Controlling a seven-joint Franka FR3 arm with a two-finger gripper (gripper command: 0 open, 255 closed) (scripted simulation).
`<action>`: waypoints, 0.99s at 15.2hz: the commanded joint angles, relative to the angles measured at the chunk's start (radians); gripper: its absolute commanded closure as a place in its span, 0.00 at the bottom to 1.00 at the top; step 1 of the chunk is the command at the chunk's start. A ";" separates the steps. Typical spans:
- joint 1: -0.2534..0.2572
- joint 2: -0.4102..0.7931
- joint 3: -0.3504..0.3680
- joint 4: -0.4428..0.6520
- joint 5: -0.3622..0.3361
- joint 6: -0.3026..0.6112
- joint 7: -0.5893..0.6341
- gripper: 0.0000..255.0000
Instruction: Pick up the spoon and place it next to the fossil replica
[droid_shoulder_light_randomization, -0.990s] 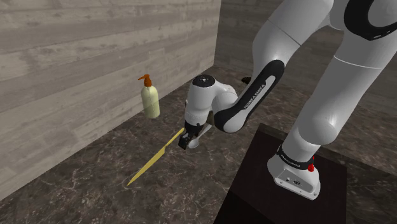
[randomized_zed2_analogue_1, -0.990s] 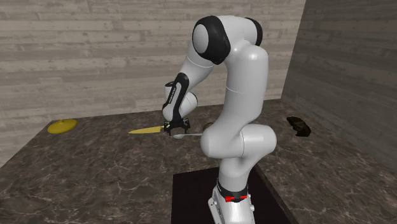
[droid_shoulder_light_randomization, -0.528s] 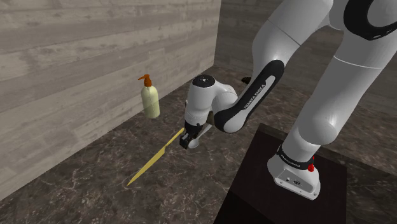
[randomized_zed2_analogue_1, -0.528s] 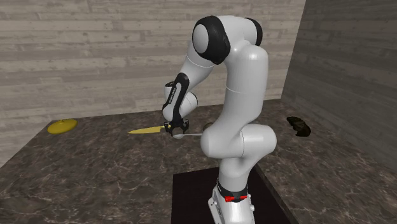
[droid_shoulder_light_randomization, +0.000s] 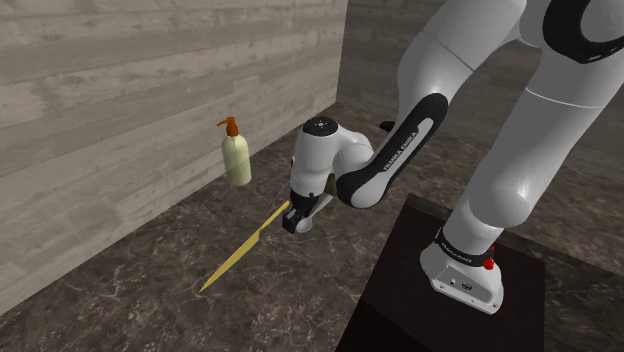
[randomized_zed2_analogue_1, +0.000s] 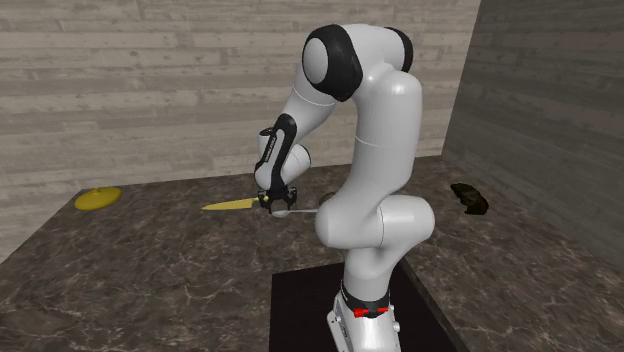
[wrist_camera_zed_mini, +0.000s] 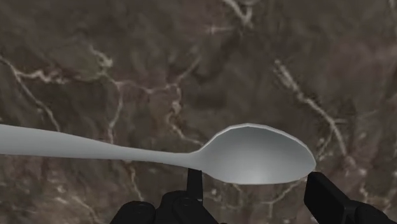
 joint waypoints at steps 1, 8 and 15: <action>0.004 -0.027 0.005 -0.002 0.048 -0.020 -0.036 1.00; 0.039 -0.141 -0.006 0.008 0.205 -0.122 -0.158 1.00; 0.073 -0.236 -0.033 0.033 0.289 -0.233 -0.227 1.00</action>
